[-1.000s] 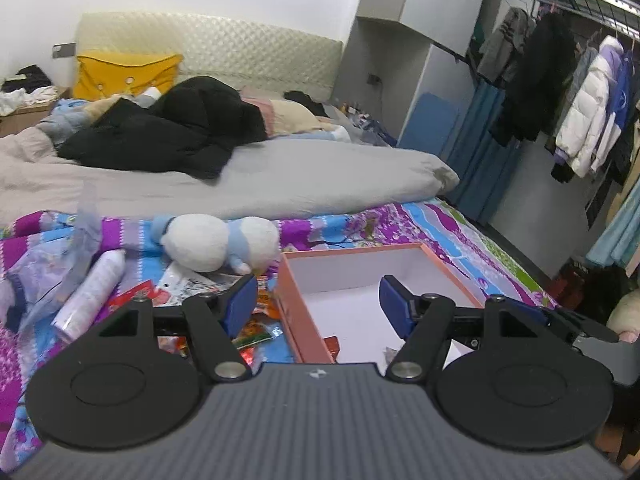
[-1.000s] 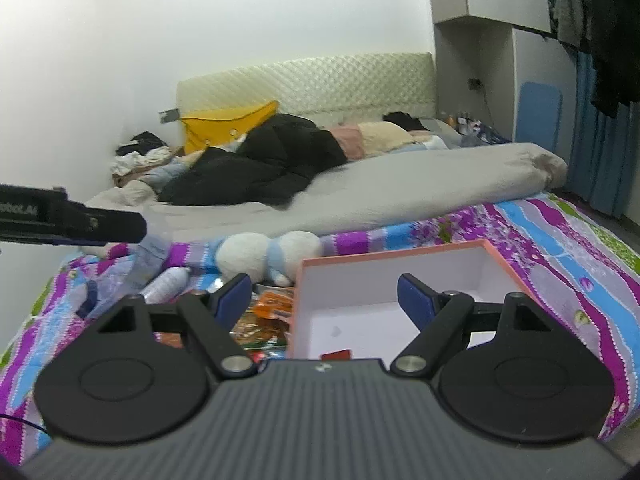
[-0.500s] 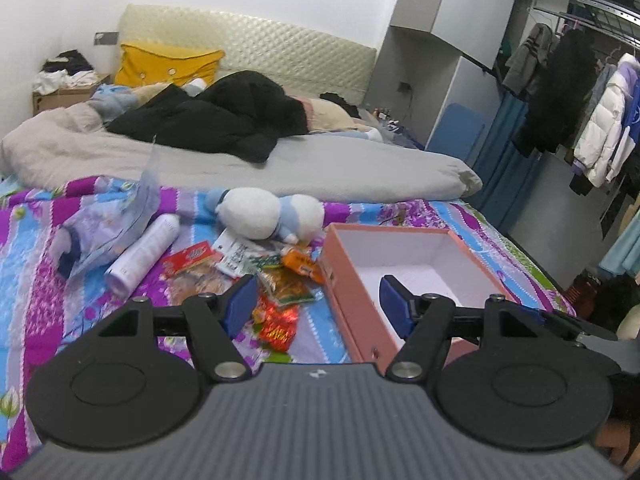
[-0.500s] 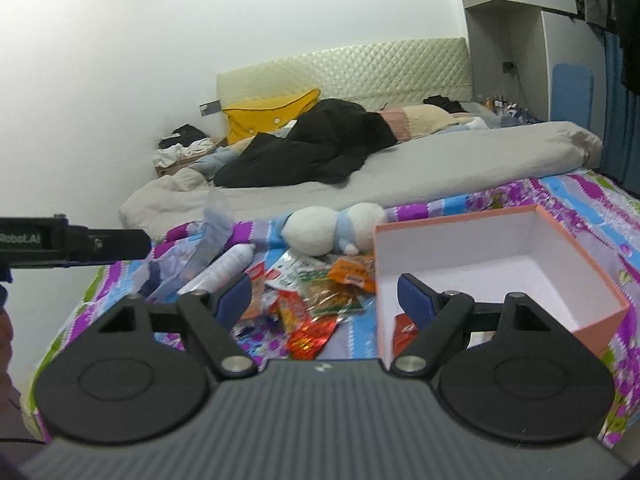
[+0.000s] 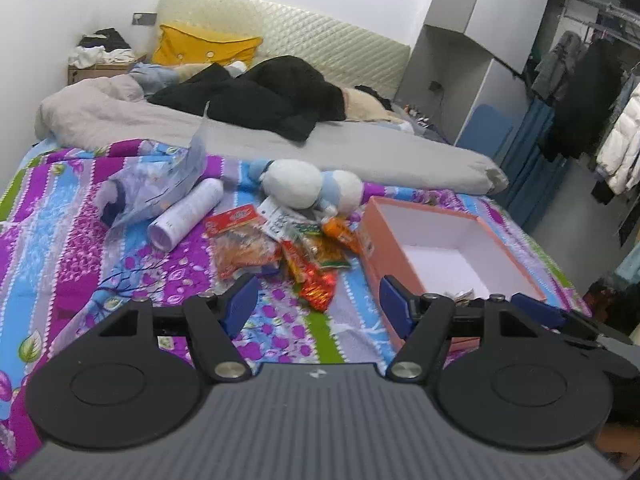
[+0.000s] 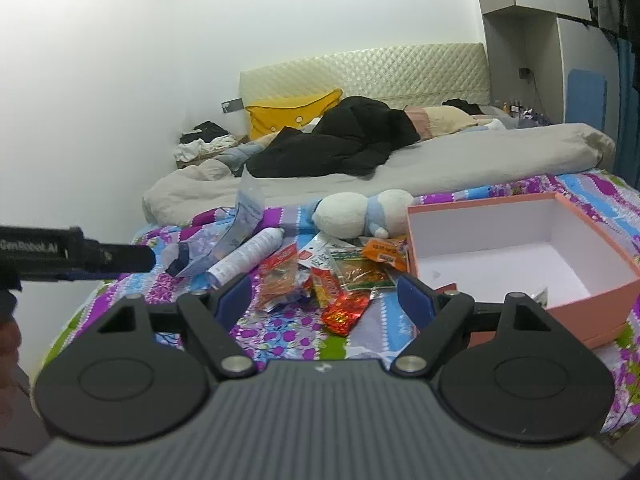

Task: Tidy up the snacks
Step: 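Withdraw both tools from the box back toward the snack pile, then grasp the red-labelled spicy strip bag with left tool while right tool approaches red foil packet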

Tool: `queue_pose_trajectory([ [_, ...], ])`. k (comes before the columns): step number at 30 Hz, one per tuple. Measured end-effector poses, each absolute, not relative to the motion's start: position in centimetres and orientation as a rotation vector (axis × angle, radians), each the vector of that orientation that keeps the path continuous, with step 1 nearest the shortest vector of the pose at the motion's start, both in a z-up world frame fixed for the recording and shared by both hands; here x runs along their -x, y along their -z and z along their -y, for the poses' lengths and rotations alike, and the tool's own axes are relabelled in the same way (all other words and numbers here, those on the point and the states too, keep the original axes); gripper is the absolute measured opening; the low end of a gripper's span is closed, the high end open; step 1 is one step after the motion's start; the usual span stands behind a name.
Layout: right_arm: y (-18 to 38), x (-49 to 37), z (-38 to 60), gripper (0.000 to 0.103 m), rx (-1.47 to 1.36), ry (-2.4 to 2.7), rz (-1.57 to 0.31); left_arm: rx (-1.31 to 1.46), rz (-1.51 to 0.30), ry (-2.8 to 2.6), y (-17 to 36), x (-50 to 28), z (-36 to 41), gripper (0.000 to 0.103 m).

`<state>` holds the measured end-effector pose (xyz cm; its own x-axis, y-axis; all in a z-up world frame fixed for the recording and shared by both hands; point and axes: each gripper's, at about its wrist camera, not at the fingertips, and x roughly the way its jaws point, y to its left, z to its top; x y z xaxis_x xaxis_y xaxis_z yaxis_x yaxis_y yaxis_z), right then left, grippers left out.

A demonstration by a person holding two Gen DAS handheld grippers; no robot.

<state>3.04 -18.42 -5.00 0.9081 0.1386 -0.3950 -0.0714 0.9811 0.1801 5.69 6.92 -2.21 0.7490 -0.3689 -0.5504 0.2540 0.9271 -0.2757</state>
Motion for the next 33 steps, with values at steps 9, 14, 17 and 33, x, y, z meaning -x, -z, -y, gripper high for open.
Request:
queue_pose_trajectory([
  [9, 7.9, -2.3, 17.4, 0.082, -0.176, -0.104, -0.452, 0.206, -0.664, 0.324, 5.8, -5.2, -7.4, 0.072],
  [14, 8.4, -2.8, 16.7, 0.082, -0.169, -0.127, -0.470, 0.181, -0.647, 0.280, 7.7, -7.2, -7.2, 0.072],
  [17, 8.7, -3.9, 16.4, 0.082, -0.162, -0.138, -0.479, 0.184, -0.630, 0.273, 8.7, -8.7, -7.2, 0.072],
  [33, 13.3, -14.7, 12.3, 0.082, -0.003, -0.230, -0.599, 0.205, -0.655, 0.155, 13.7, -19.5, -10.1, 0.082],
])
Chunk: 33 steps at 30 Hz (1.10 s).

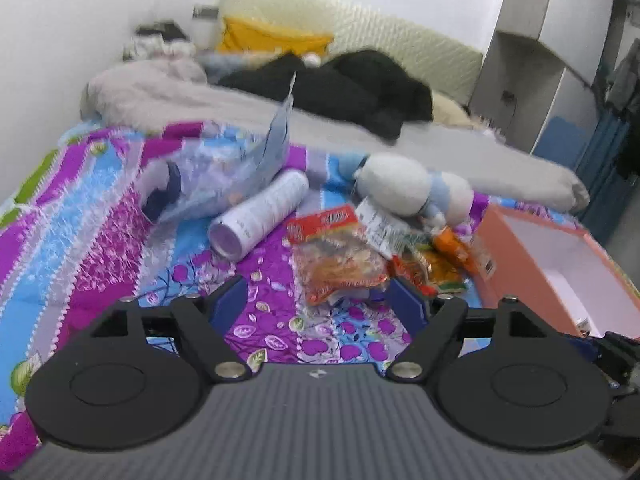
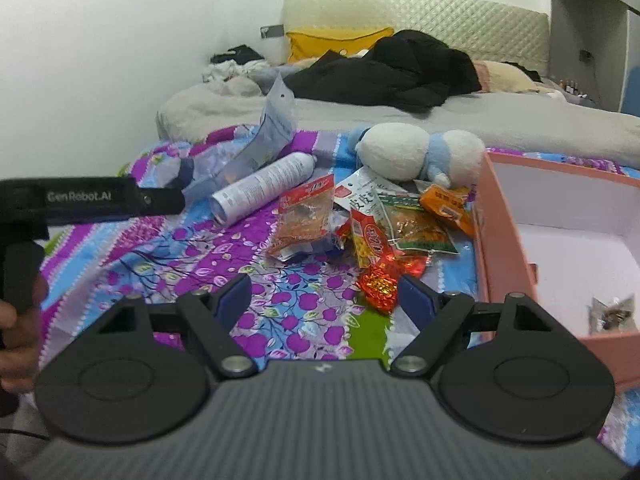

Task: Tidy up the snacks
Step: 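Grasp the red-labelled spicy strip bag with left tool while right tool approaches red foil packet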

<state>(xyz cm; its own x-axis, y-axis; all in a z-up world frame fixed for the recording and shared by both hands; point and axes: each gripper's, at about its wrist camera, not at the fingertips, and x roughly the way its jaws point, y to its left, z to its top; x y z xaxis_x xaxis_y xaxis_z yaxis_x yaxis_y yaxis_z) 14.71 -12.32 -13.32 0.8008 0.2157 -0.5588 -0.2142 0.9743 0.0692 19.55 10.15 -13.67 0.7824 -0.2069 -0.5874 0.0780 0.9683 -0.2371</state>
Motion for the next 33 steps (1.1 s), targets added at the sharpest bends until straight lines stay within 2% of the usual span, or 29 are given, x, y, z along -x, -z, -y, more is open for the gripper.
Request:
queue_pose_trajectory([
  [10, 16.5, -18.0, 11.7, 0.082, 0.046, -0.183, -0.693, 0.159, -0.880, 0.149, 17.0, -28.8, -9.1, 0.082],
  [25, 19.2, -21.6, 11.0, 0.082, 0.052, -0.161, -0.685, 0.284, -1.020, 0.215, 23.8, -36.4, -9.0, 0.082],
  [26, 19.4, -21.8, 11.0, 0.082, 0.053, -0.158, -0.674, 0.296, -1.006, 0.219, 23.8, -36.8, -9.2, 0.083],
  [28, 19.7, -22.3, 11.2, 0.082, 0.057, -0.148, -0.655, 0.302, -0.987, 0.221, 23.8, -37.8, -9.2, 0.097],
  [33, 20.9, -24.4, 12.4, 0.082, 0.043, -0.091, -0.665, 0.383, -1.000, 0.277, 24.5, -39.9, -8.4, 0.099],
])
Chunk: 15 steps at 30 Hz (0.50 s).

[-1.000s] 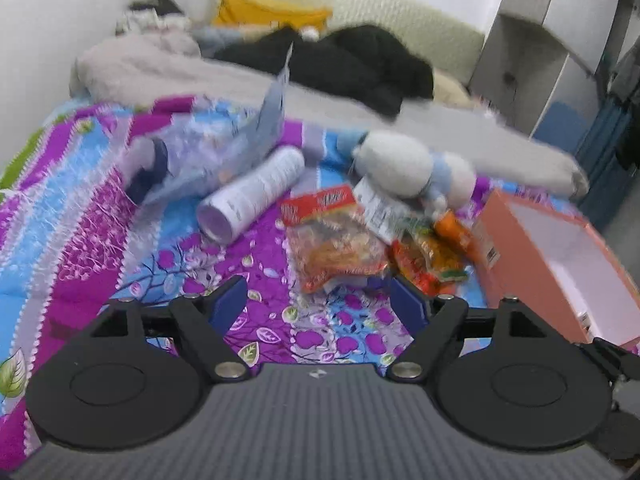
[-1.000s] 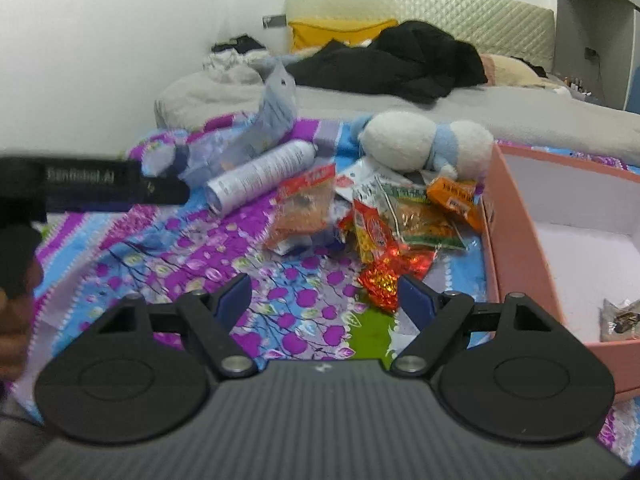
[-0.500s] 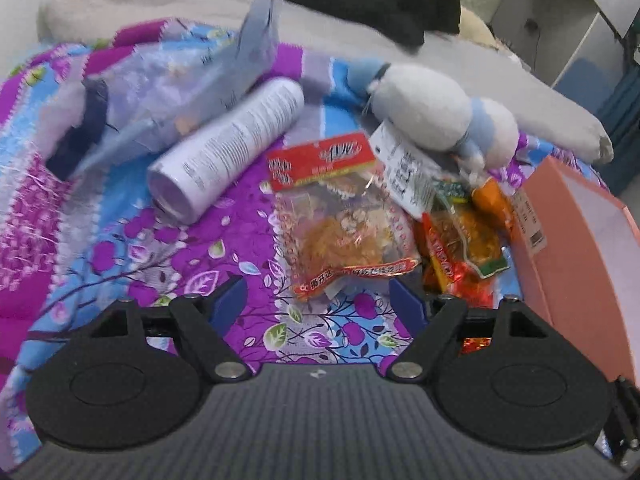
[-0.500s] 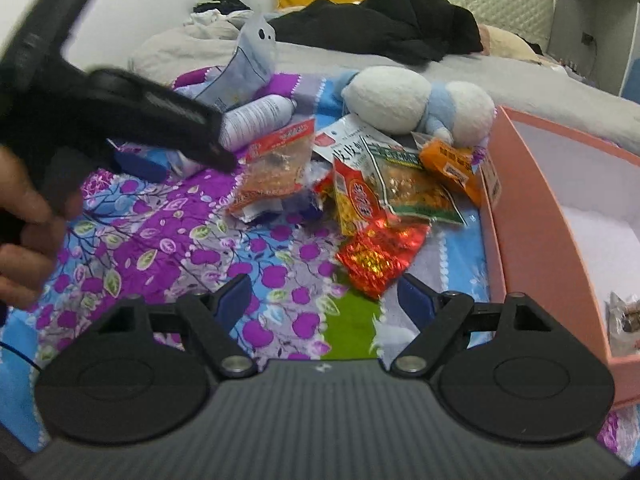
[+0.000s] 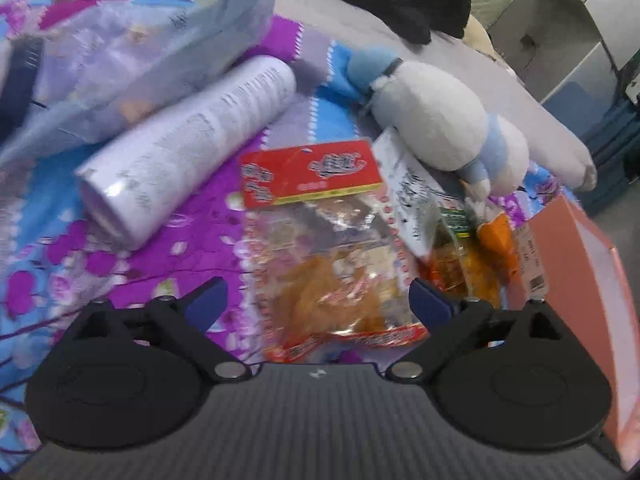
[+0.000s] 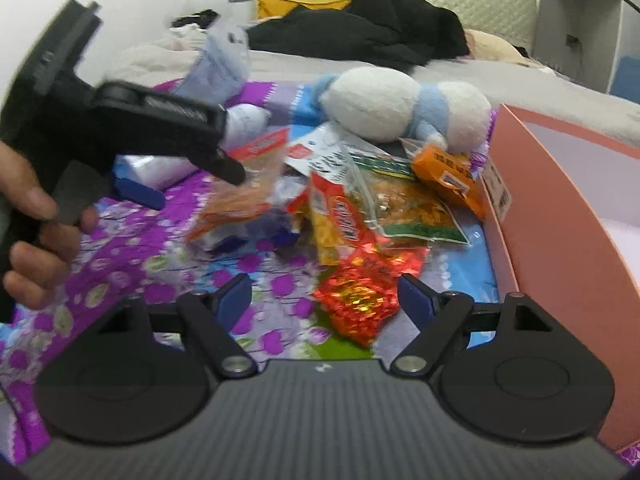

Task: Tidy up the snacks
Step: 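Grasp the red-labelled spicy strip bag with left tool while right tool approaches red foil packet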

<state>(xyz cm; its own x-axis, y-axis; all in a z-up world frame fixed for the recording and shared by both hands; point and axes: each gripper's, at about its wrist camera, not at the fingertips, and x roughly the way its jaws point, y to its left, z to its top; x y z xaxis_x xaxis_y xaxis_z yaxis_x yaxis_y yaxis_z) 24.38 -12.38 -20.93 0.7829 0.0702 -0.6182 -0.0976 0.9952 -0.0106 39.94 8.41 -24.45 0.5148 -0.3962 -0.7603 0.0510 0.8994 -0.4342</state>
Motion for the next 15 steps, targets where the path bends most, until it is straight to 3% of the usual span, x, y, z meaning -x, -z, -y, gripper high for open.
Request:
queue_pose_trajectory([
  [15, 23.5, -27.3, 13.7, 0.082, -0.042, -0.028, -0.717, 0.280, -1.007, 0.245, 26.2, -41.7, -5.6, 0.100],
])
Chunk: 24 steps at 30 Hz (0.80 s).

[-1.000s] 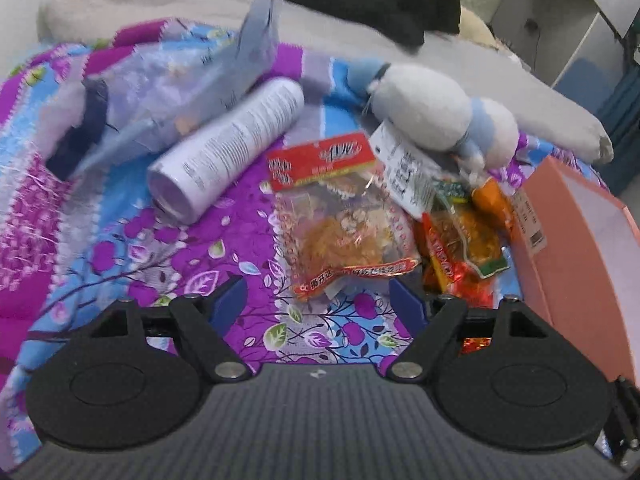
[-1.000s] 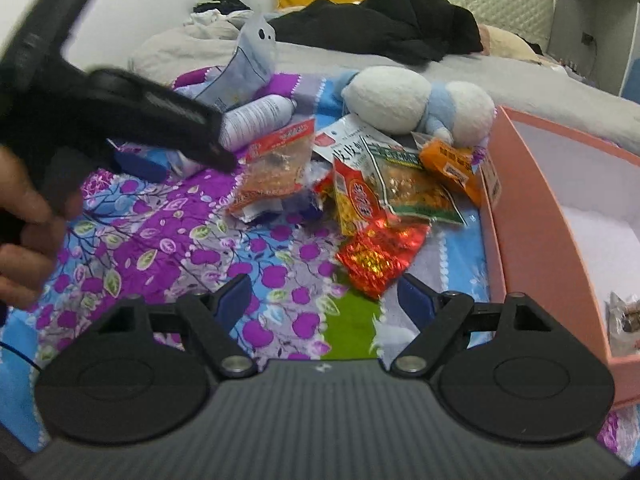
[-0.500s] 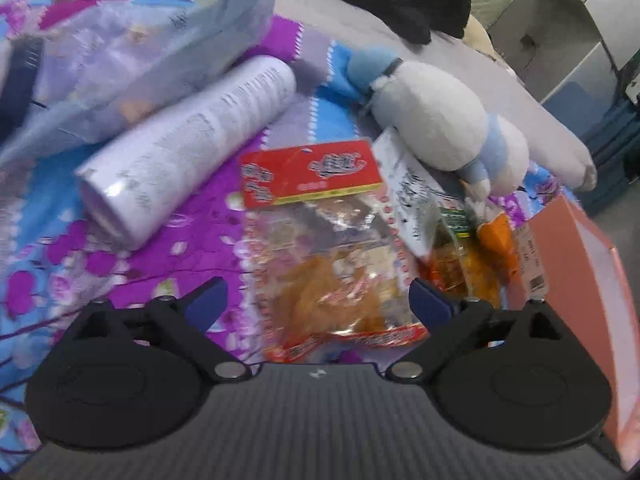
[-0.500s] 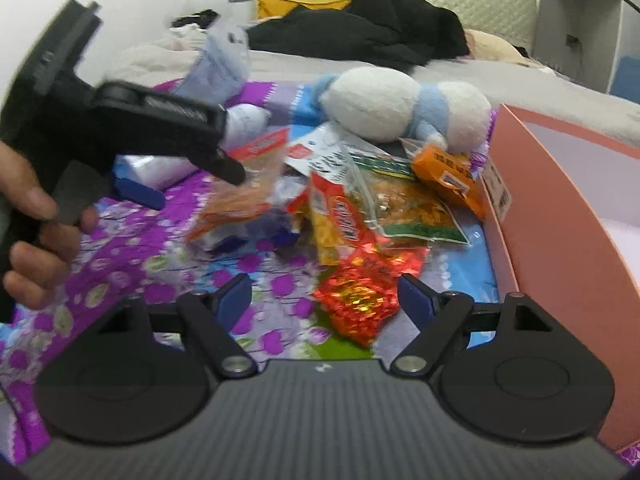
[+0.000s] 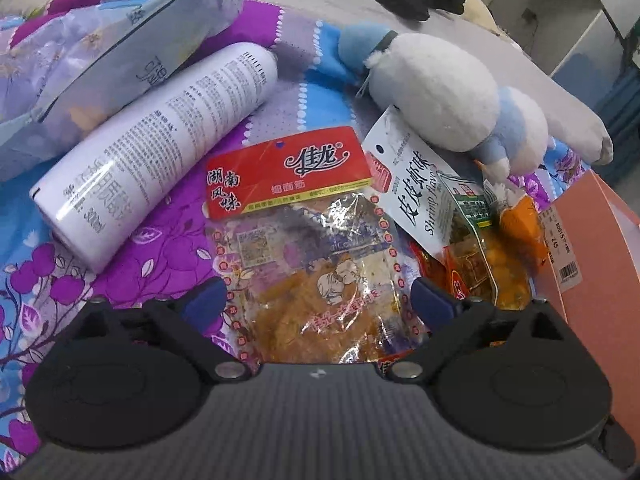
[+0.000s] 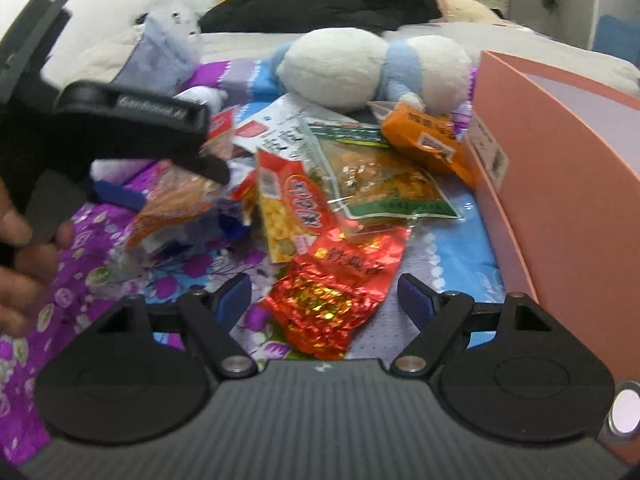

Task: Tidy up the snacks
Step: 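Grasp the red-labelled spicy strip bag with left tool while right tool approaches red foil packet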

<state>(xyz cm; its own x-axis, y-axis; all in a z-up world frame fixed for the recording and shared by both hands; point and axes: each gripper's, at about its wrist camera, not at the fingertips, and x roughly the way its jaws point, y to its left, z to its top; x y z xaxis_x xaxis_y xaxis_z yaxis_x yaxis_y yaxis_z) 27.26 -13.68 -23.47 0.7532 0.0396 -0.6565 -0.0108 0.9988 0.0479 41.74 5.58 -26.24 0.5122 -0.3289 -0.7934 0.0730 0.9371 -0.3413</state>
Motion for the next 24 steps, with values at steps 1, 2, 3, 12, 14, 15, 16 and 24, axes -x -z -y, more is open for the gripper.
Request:
queue_pose_trajectory([
  [1, 23.6, -27.3, 13.7, 0.082, -0.044, -0.027, -0.719, 0.293, -1.016, 0.242, 26.3, -41.8, -5.7, 0.101],
  [2, 23.7, -27.4, 13.7, 0.082, -0.046, -0.027, -0.721, 0.301, -1.025, 0.241, 26.3, -41.9, -5.7, 0.101],
  [3, 23.9, -27.4, 13.7, 0.081, -0.045, -0.027, -0.721, 0.295, -1.034, 0.241, 26.3, -42.0, -5.6, 0.101],
  [12, 23.6, -26.4, 13.3, 0.066, -0.005, -0.012, -0.706, 0.246, -1.099, 0.265, 26.2, -41.0, -4.8, 0.095],
  [14, 23.4, -25.8, 13.5, 0.064, 0.000, -0.017, -0.710, 0.238, -1.112, 0.273, 26.0, -40.5, -4.7, 0.090],
  [15, 23.3, -25.6, 13.6, 0.064, 0.001, -0.019, -0.713, 0.233, -1.118, 0.273, 25.9, -40.1, -4.7, 0.086],
  [16, 23.2, -25.2, 13.7, 0.063, 0.001, -0.023, -0.715, 0.227, -1.120, 0.276, 25.8, -39.9, -4.7, 0.081],
  [24, 22.1, -22.8, 13.7, 0.063, -0.005, -0.060, -0.704, 0.190, -1.127, 0.291, 24.6, -37.5, -5.0, 0.059],
])
